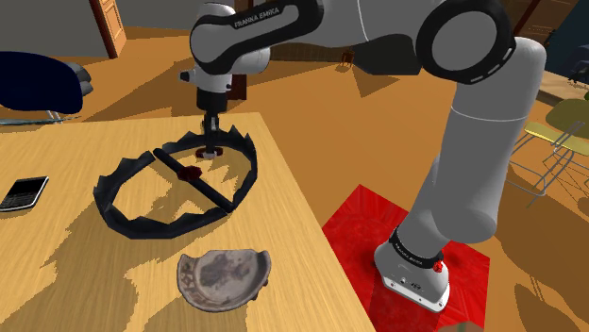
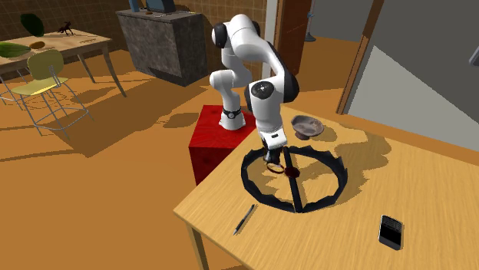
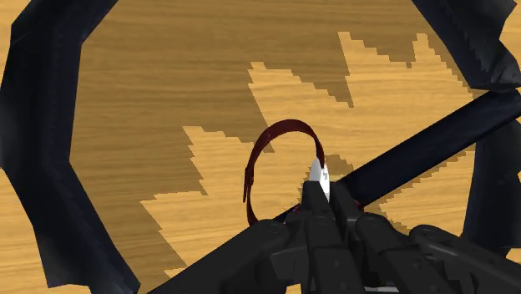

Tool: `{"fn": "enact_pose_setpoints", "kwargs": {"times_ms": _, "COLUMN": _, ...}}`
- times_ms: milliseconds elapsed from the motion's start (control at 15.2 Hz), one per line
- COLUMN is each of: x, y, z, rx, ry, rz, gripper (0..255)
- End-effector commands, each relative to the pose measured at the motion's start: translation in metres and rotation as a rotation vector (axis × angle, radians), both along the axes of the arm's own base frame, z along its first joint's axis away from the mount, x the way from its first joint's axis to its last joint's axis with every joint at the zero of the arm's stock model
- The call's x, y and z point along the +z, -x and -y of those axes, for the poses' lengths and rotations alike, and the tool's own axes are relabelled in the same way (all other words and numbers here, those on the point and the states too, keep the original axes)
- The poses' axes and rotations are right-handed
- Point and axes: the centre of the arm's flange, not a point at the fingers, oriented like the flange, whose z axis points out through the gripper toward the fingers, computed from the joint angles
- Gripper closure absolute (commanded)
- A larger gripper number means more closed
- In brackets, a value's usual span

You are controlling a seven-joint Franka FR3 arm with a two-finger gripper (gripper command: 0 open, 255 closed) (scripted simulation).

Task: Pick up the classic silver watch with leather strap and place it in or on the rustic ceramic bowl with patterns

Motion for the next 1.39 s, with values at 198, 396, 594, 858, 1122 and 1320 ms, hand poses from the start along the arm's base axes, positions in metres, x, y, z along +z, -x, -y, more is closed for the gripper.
{"fn": "enact_pose_setpoints", "kwargs": {"times_ms": 198, "x": 0.027, "y": 0.001, "z": 0.0, "rx": 0.0, "ry": 0.0, "rz": 0.0, "gripper": 255}}
{"fn": "enact_pose_setpoints", "kwargs": {"times_ms": 396, "x": 0.042, "y": 0.001, "z": 0.0, "rx": 0.0, "ry": 0.0, "rz": 0.0, "gripper": 255}}
{"fn": "enact_pose_setpoints", "kwargs": {"times_ms": 594, "x": 0.058, "y": 0.001, "z": 0.0, "rx": 0.0, "ry": 0.0, "rz": 0.0, "gripper": 255}}
{"fn": "enact_pose_setpoints", "kwargs": {"times_ms": 858, "x": 0.079, "y": 0.001, "z": 0.0, "rx": 0.0, "ry": 0.0, "rz": 0.0, "gripper": 255}}
{"fn": "enact_pose_setpoints", "kwargs": {"times_ms": 1122, "x": 0.1, "y": 0.001, "z": 0.0, "rx": 0.0, "ry": 0.0, "rz": 0.0, "gripper": 255}}
{"fn": "enact_pose_setpoints", "kwargs": {"times_ms": 1320, "x": 0.116, "y": 0.001, "z": 0.0, "rx": 0.0, "ry": 0.0, "rz": 0.0, "gripper": 255}}
